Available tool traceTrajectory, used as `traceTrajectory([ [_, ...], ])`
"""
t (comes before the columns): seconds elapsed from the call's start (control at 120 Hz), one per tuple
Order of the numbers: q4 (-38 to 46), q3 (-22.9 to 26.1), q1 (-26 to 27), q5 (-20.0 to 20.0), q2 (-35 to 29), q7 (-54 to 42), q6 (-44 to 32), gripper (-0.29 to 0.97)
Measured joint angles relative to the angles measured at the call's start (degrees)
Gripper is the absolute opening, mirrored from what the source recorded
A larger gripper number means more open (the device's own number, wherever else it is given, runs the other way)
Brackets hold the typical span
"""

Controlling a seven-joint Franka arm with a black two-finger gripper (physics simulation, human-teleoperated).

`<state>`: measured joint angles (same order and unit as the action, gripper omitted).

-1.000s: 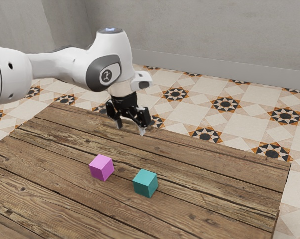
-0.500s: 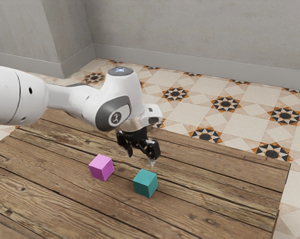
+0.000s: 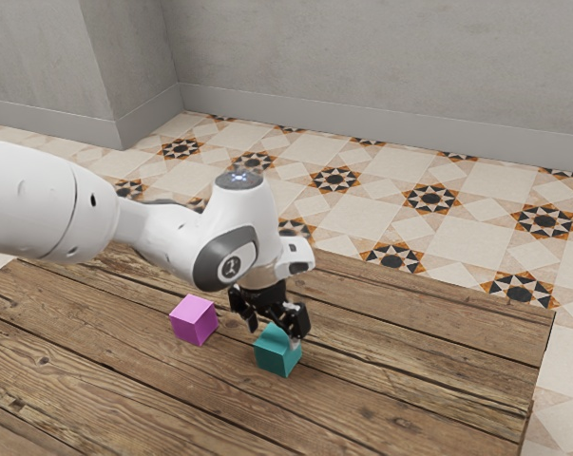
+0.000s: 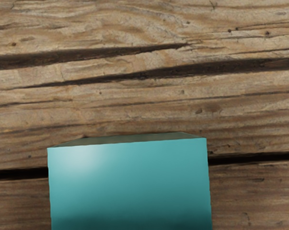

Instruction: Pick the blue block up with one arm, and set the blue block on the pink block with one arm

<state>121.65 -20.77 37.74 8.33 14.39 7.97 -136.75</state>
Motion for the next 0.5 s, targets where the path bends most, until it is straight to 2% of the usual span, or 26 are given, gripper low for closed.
traceTrajectory([
  [0.5,0.3,0.5,-0.6,0.9,3.0,0.0,-2.1,0.66],
])
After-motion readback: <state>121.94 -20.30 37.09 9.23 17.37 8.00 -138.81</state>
